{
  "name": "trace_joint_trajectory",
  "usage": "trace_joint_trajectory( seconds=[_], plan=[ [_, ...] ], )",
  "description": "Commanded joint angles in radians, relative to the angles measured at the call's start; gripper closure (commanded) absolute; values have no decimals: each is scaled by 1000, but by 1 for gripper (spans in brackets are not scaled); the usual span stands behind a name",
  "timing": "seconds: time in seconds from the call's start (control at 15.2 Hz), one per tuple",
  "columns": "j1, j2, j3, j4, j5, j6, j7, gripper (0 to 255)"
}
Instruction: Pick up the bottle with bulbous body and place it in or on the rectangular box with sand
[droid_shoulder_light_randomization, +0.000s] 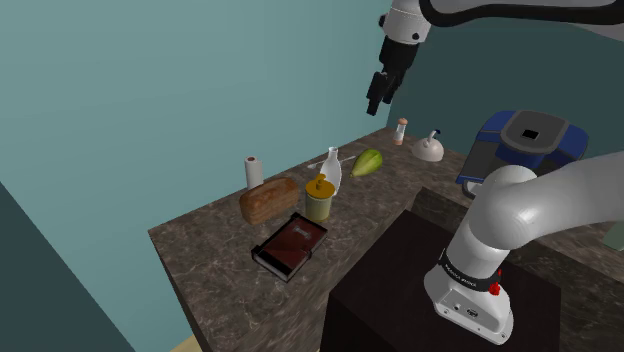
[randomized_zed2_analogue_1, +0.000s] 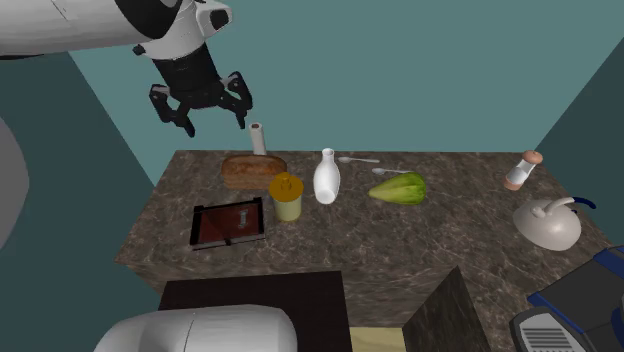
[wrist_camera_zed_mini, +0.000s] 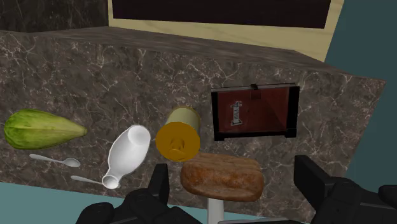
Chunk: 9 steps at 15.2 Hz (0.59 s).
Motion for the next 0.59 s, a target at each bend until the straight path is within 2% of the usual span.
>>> trace_joint_trajectory(
  seconds=[0.0, 0.53],
  plan=[
    [0, 0, 0, 0, 0, 0, 0, 0],
    [-30, 179, -113, -55, -44, 230, -116, 0]
  ],
)
